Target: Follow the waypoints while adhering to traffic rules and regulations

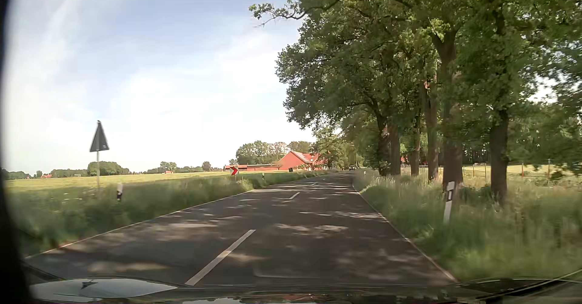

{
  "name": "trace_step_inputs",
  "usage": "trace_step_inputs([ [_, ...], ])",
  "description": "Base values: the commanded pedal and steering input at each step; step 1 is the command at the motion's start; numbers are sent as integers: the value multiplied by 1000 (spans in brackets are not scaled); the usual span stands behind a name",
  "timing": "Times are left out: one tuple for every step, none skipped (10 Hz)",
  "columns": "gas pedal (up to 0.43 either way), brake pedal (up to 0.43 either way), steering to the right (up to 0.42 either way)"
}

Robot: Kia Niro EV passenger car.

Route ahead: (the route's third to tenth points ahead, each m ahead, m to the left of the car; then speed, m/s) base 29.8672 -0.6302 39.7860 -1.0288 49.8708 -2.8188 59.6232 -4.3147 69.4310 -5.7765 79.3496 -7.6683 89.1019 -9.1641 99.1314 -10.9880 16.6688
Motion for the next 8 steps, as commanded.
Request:
trace_step_inputs([
  [220,0,21],
  [220,0,20],
  [220,0,20],
  [220,0,20],
  [220,0,18],
  [220,0,17],
  [220,0,17],
  [220,0,17],
])
